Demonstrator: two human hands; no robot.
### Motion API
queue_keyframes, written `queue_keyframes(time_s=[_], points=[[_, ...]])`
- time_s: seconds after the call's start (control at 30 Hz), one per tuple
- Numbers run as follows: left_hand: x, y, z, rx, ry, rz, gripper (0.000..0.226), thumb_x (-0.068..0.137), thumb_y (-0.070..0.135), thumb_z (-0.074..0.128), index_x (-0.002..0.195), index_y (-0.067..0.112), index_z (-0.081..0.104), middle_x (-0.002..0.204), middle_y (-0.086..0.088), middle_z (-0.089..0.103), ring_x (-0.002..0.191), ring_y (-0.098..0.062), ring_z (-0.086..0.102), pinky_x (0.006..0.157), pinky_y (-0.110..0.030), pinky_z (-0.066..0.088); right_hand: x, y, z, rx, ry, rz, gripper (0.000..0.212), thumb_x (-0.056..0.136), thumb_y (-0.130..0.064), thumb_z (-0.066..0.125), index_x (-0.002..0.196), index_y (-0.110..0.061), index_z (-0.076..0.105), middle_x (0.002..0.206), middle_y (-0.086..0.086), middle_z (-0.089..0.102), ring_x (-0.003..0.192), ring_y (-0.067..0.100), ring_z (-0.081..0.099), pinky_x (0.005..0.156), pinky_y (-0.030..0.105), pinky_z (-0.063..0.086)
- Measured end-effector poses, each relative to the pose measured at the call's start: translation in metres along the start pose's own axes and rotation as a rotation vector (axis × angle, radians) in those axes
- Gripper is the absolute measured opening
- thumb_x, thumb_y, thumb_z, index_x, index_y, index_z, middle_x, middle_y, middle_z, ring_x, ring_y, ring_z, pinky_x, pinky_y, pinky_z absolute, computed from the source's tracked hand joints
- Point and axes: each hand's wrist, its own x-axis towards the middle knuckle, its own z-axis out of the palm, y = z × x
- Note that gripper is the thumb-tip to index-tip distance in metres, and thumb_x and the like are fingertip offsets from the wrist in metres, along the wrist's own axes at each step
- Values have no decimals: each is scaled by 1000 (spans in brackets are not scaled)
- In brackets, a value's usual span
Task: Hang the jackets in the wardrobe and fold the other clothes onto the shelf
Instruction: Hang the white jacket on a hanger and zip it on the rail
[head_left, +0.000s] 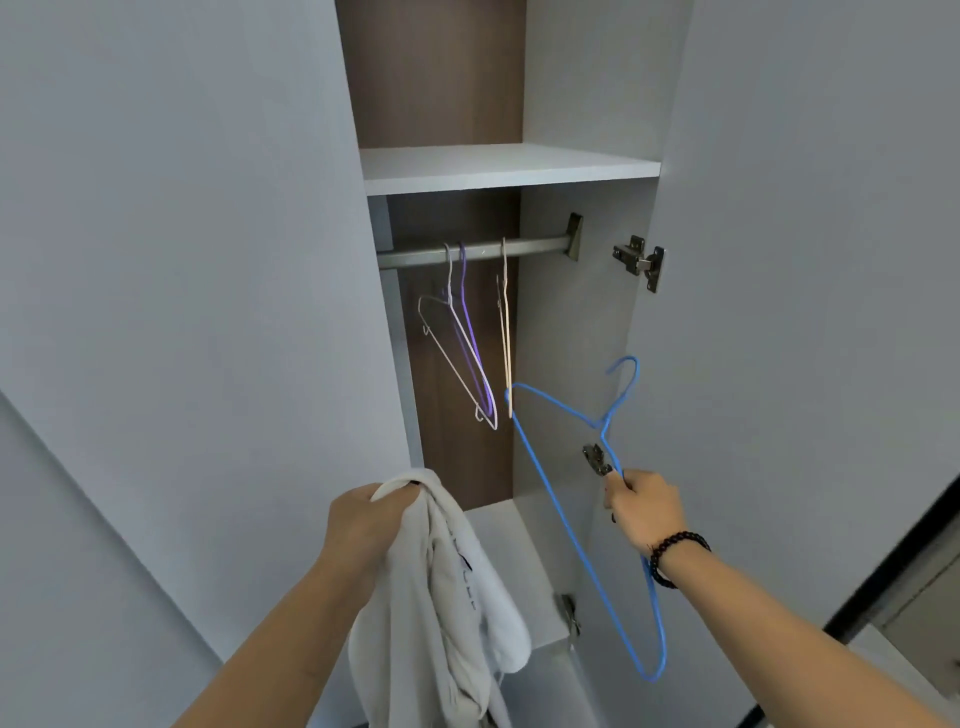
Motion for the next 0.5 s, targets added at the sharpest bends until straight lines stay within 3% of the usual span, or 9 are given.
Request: queue_keyframes(time_s=[0.07, 0.13, 0.2, 0.3, 0.5], points=[[-11, -6, -7, -9, 12, -19, 11, 83, 25, 73, 80, 14, 71, 79, -3, 70, 73, -17, 62, 55, -25, 43, -13, 4, -3, 26, -28, -32, 26, 94, -14, 44, 82, 3, 60, 77, 16, 66, 66, 31, 60, 64, 36, 49], [-21, -10, -14, -26, 35, -29, 11, 83, 24, 73, 80, 14, 71, 82, -4, 70, 76, -20, 63, 57, -26, 44, -23, 4, -6, 46, -59, -52, 17, 93, -5, 40, 92, -6, 58, 85, 15, 67, 69, 30, 61, 60, 34, 50], [-34, -13, -18, -37, 64, -27, 11, 83, 24, 73, 79, 14, 71, 82, -5, 70, 76, -20, 63, 58, -27, 44, -30, 6, -9, 58, -147, -47, 23, 89, 3, 38, 88, -13, 54, 86, 14, 65, 58, 25, 56, 47, 26, 43], [-57, -16, -22, -49, 110, -17, 14, 82, 25, 74, 72, 17, 69, 74, -1, 68, 72, -18, 62, 55, -26, 43, -40, 9, -14, -21, -342, -14, 25, 89, 4, 39, 77, -15, 49, 81, 11, 61, 48, 21, 51, 42, 22, 36], [-111, -26, -23, -78, 225, -24, 16, 81, 27, 74, 72, 15, 68, 72, 1, 68, 68, -16, 62, 53, -25, 46, -74, 25, -29, 63, -451, -78, 21, 87, 6, 45, 74, -11, 48, 67, 6, 59, 33, 12, 43, 35, 18, 31]])
